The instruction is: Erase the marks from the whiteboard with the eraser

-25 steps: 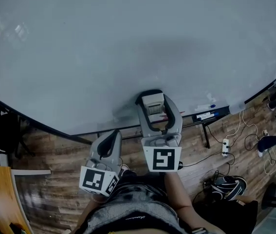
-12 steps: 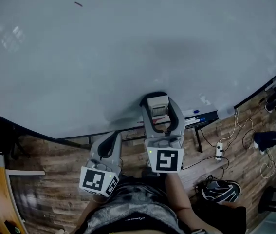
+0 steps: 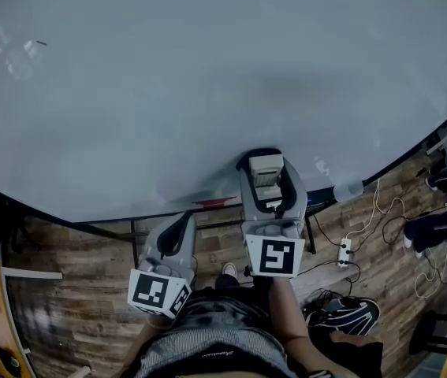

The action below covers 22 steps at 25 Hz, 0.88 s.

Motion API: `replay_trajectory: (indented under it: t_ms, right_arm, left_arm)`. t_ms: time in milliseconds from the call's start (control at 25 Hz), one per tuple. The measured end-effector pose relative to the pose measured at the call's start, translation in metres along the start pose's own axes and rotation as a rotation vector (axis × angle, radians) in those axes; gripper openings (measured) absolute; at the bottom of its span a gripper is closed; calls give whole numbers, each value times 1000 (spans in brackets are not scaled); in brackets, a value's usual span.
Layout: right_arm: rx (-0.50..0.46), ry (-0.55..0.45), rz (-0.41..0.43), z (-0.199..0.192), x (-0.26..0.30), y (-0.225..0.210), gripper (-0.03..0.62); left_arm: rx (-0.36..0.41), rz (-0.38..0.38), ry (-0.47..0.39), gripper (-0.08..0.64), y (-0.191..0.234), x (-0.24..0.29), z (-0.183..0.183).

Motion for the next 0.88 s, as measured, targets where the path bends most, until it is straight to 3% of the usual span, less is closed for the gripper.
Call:
replay_trajectory:
  t_ms: [440, 880]
  right_arm:
    - [49, 4, -100, -19, -10, -91, 268]
    - [68, -10, -60, -15, -9, -84, 268]
  left_arm:
    - [-9, 9, 3, -2, -42, 28, -1]
    - [-18, 17, 0, -2, -45, 30, -2]
Point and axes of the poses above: the fingertips, and each gripper's own axes: x forward along the fingers, y to its left, z out of its top, the point moved 7 cm from there along -x, backward along the fingers, and after that the axes turned 11 degrees about y, right-handed, at the moved point
